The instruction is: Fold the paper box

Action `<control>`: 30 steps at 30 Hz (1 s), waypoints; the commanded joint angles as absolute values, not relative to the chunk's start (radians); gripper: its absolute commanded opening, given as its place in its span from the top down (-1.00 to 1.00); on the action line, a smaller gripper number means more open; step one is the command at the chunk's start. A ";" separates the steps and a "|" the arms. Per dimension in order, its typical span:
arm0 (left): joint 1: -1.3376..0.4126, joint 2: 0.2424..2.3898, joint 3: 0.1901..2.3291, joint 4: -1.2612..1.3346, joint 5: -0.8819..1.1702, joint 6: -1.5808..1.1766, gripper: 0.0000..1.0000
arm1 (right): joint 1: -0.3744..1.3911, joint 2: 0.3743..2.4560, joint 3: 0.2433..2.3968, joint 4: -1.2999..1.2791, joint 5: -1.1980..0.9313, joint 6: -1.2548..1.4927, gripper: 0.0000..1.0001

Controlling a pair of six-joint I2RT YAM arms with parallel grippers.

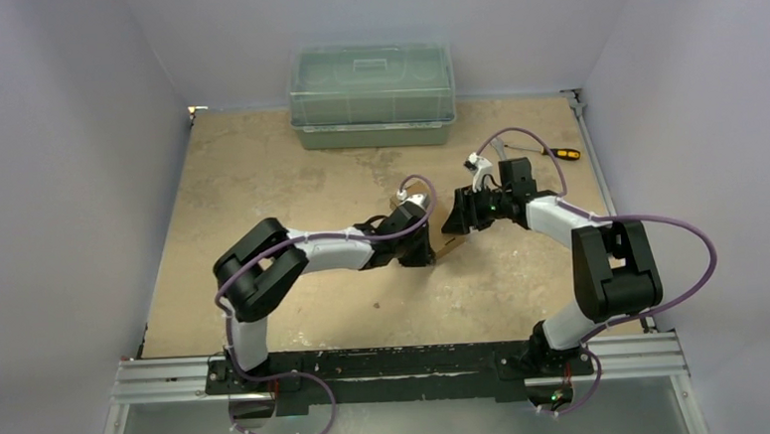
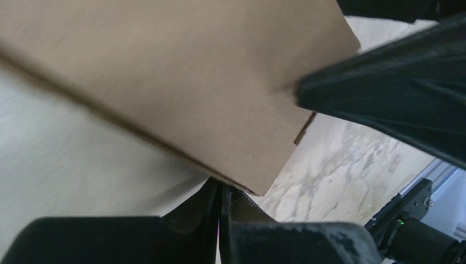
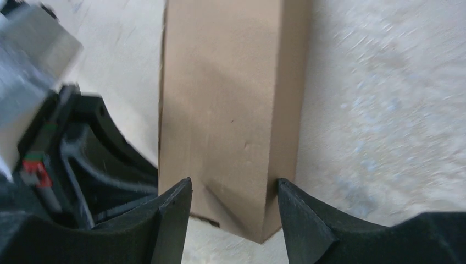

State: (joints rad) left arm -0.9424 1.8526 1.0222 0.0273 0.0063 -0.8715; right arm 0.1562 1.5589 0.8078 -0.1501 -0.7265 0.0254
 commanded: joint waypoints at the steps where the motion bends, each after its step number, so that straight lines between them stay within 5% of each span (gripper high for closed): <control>1: -0.945 1.948 1.246 0.033 0.050 -0.857 1.00 | 0.187 1.557 0.817 -0.145 -0.745 0.019 -0.20; 7: -0.936 1.967 1.353 -0.076 0.032 -0.811 1.00 | 0.188 1.542 0.826 -0.154 -0.749 0.009 -0.24; 15: -0.905 1.668 1.023 0.015 0.011 -0.765 1.00 | 0.172 1.478 0.845 -0.167 -0.737 -0.032 -0.63; 24: -0.834 1.319 0.582 0.229 0.017 -0.881 0.17 | 0.161 1.506 0.853 -0.166 -0.808 -0.063 -0.66; 30: -0.771 1.385 0.452 0.573 0.098 -1.049 -0.21 | 0.148 1.543 0.856 -0.143 -0.797 -0.052 -0.58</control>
